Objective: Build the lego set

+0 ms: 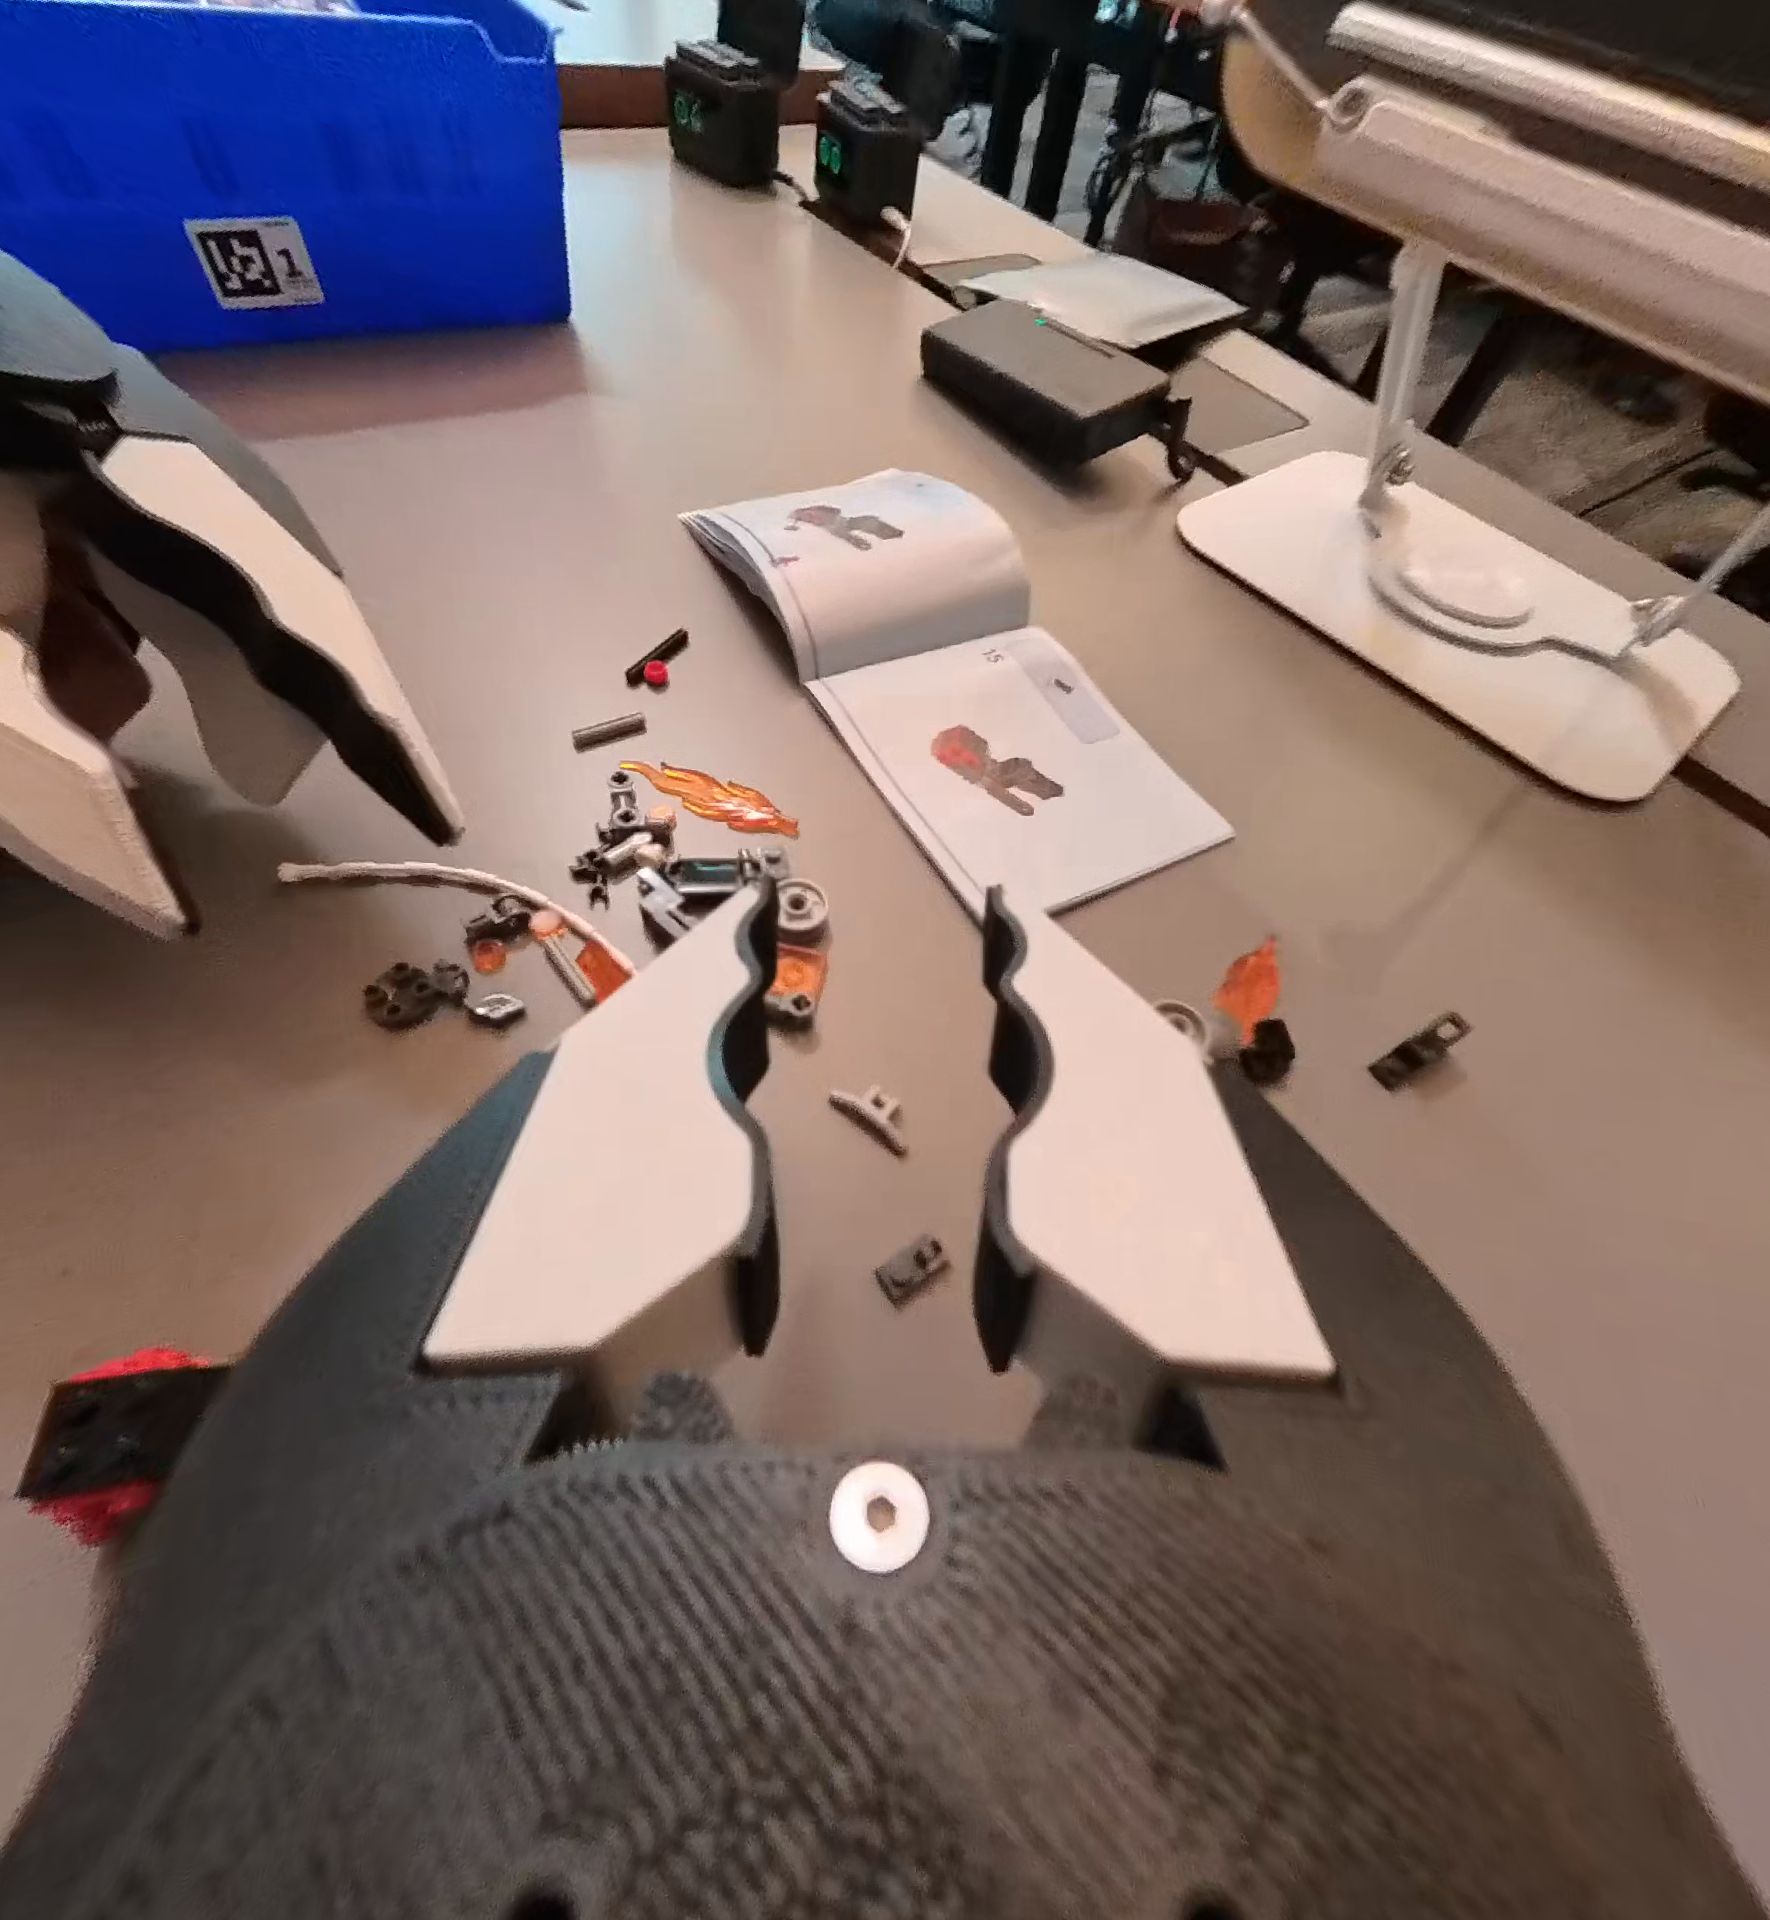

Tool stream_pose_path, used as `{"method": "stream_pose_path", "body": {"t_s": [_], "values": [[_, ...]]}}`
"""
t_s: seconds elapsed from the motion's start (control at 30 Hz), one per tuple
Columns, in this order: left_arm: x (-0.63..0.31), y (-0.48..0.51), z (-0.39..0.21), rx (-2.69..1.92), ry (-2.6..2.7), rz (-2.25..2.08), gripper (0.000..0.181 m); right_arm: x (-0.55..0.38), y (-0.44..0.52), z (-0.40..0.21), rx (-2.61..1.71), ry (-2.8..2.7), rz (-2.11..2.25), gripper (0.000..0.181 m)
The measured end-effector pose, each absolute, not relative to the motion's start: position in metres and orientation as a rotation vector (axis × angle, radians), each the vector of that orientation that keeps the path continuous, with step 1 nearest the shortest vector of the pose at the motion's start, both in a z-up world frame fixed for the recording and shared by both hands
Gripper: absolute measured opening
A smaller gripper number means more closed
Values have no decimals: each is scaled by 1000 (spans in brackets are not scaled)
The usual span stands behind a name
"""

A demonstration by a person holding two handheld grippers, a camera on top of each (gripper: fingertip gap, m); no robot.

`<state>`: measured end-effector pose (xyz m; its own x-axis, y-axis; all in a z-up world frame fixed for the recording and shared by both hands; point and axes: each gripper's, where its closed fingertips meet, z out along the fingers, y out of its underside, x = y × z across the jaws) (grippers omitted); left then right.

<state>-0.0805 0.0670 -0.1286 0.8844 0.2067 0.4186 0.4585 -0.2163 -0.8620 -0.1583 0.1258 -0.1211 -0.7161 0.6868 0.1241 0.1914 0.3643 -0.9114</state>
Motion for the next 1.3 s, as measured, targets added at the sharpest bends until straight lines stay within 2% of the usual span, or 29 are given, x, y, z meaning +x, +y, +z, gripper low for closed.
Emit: {"method": "stream_pose_path", "body": {"t_s": [0.27,0.43,0.63,0.83,0.9,1.07,1.3], "values": [[-96,61,-134,-1815,-593,-156,49,-160,124,-115,-882,-2060,1437,35],[-146,37,-127,-1706,-791,94,75,-152,95,-97,-927,-2016,1697,35],[-214,57,-139,-1961,-878,414,113,-168,112,-95,-947,-1928,1540,32],[-263,94,-179,-2103,-1000,381,117,-168,140,-86,-928,-1828,1466,30],[-266,94,-198,-2189,-1037,394,117,-166,148,-80,-922,-1793,1491,28],[-268,93,-198,-2190,-1045,412,109,-161,153,-65,-974,-1719,1720,28],[-281,74,-194,-2139,-1099,455,43,-162,154,-67,-1013,-1723,1755,27]]}}
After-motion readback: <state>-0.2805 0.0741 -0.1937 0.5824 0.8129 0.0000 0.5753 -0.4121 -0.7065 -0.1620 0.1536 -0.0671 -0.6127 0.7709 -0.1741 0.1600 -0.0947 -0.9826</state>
